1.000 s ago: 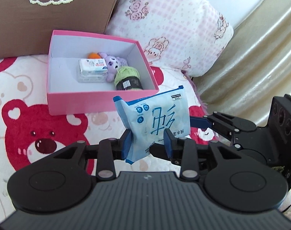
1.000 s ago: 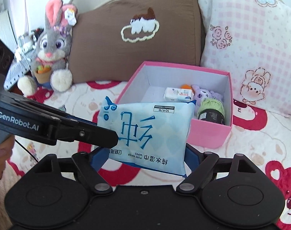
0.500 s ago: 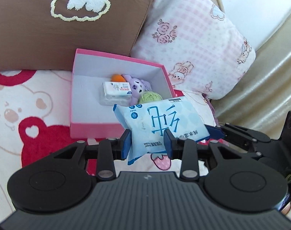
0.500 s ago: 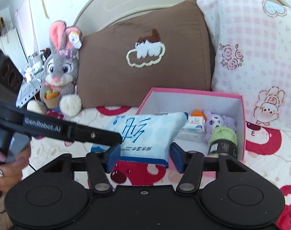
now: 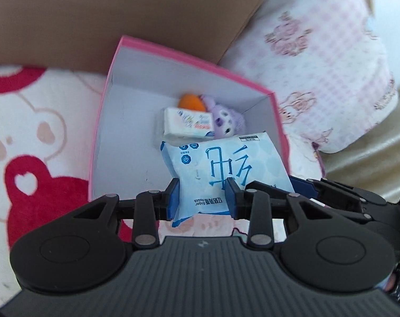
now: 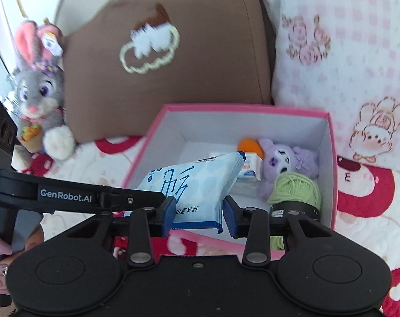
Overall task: Organize objects
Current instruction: 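Lower the wet-wipes pack into the pink box beside the yarn ball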
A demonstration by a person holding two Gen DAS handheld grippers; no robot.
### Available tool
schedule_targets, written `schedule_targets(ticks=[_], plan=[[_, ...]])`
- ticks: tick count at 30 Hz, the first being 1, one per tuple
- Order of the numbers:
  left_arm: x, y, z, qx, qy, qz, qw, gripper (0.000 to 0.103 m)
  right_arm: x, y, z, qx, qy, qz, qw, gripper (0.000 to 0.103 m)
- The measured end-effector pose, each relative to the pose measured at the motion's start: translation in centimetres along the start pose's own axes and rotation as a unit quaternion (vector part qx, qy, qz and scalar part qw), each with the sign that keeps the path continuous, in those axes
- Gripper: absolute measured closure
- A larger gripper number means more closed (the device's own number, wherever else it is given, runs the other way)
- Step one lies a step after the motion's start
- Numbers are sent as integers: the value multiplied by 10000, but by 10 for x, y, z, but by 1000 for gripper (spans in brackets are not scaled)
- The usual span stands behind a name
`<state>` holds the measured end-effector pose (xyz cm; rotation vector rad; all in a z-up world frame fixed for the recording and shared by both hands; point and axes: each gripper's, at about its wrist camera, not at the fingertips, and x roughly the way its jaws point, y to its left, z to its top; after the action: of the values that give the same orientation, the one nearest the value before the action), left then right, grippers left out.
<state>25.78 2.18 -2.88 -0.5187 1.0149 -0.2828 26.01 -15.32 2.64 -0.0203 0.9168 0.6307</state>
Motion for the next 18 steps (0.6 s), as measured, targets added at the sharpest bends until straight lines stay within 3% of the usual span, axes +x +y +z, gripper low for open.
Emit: schedule_targets(ticks=[12, 18], plan=[[64, 27, 21, -340, 551, -41, 9979, 69, 53, -27, 2, 492, 592, -119, 9970, 59], [84, 27, 22, -330, 654, 183, 9971, 69, 75, -39, 4, 627, 815, -189, 9945, 59]])
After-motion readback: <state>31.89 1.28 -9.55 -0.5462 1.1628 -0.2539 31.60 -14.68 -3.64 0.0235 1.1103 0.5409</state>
